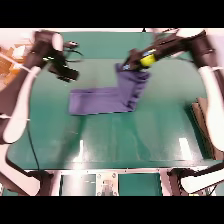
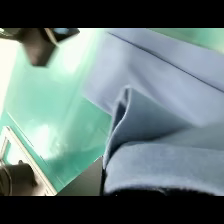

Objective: Fold the shirts.

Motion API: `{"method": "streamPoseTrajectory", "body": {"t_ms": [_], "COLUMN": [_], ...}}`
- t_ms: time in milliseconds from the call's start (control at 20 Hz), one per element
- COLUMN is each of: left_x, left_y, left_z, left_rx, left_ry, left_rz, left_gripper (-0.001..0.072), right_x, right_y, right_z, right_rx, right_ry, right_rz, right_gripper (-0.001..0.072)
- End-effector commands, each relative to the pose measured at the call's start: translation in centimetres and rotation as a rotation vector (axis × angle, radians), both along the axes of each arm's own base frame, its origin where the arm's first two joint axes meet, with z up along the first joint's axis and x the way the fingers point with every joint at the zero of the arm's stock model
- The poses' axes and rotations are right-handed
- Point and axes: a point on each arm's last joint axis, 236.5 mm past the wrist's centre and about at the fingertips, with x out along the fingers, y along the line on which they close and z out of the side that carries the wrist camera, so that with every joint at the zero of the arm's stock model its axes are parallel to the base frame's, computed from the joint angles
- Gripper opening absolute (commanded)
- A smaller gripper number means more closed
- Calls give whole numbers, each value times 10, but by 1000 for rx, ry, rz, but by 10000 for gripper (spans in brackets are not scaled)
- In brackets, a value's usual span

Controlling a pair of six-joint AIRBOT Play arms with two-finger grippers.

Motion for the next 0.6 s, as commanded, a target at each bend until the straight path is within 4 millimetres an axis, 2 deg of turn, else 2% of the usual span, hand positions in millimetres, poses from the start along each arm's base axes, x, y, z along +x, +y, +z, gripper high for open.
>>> {"method": "streamPoseTrajectory", "body": {"t_ms": [0, 50, 100, 150, 200, 250, 300, 350, 450, 550], "left_x": [-16, -14, -14, -15, -16, -16, -16, -16, -16, -15], "left_y": [80, 90, 99, 106, 110, 113, 115, 117, 117, 116], "left_z": [35, 40, 44, 45, 44, 44, 44, 44, 43, 43], "left_rx": [70, 65, 63, 65, 63, 54, 48, 50, 39, 35], "left_ry": [-19, -43, -54, -52, -45, -45, -43, -43, -41, -44], "left_rz": [129, 145, 165, 173, 167, 175, 169, 163, 156, 147], "left_gripper": [23, 22, 23, 23, 23, 23, 23, 23, 23, 23], "right_x": [0, -4, -10, -20, -35, -46, -50, -42, -11, 22], "right_y": [129, 171, 209, 236, 254, 256, 246, 227, 169, 94], "right_z": [-41, -60, -86, -112, -138, -151, -153, -147, -118, -81], "right_rx": [105, 157, 187, 201, 185, 163, 133, 104, 87, 85], "right_ry": [-51, -47, -43, -27, -2, 27, 38, 43, 68, 83], "right_rz": [-11, -32, -59, -78, -61, -31, 14, 42, 34, -17], "right_gripper": [19, 20, 92, 377, 534, 450, 325, 333, 334, 333]}}
